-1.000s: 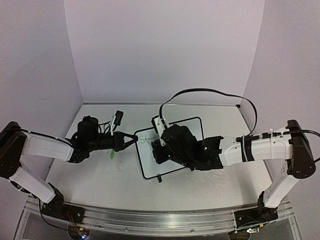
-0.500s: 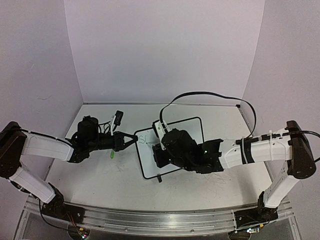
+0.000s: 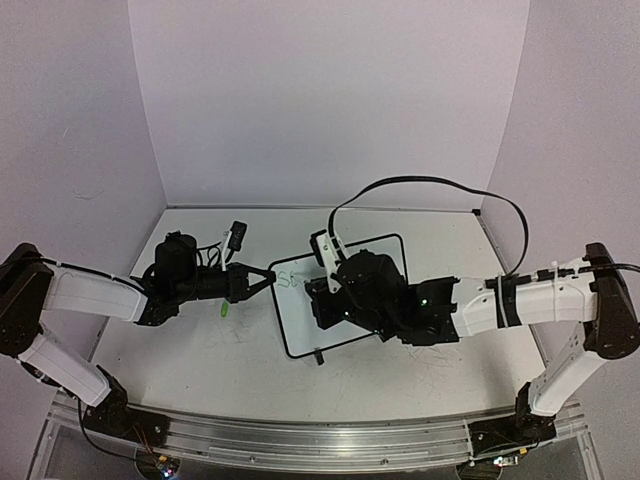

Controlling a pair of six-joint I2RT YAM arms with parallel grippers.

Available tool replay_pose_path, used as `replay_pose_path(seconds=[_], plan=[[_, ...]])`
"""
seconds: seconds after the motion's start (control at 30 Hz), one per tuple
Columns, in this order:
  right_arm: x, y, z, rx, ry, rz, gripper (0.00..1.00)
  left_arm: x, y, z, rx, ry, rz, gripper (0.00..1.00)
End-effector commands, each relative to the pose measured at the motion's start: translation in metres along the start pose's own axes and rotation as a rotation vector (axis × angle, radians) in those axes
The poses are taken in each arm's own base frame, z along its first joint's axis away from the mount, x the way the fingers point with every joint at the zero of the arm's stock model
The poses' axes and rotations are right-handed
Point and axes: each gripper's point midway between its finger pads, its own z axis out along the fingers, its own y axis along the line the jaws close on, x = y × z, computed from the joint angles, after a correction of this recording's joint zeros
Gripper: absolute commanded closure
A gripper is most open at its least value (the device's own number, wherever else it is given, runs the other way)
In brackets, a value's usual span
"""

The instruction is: Write a sentence on the whiteboard

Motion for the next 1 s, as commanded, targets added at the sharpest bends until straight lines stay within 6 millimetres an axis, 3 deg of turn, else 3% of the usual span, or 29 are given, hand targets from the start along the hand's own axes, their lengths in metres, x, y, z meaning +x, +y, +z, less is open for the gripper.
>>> replay_pose_path(seconds=[0.0, 0.67, 0.97], plan=[[-0.022, 0.010, 0.005, -0.018, -0.052, 0.009, 1.00, -0.030, -0.017, -0.005, 0.034, -0.076, 0.064, 1.00], [-0.013, 0.006, 0.017, 0.033, -0.020, -0.005, 1.00, -0.030, -0.018, -0.006, 0.035, -0.074, 0.070, 1.00], [-0.006, -0.008, 0.015, 0.109, 0.002, 0.004, 1.00, -0.031, -0.018, -0.006, 0.033, -0.074, 0.070, 1.00]])
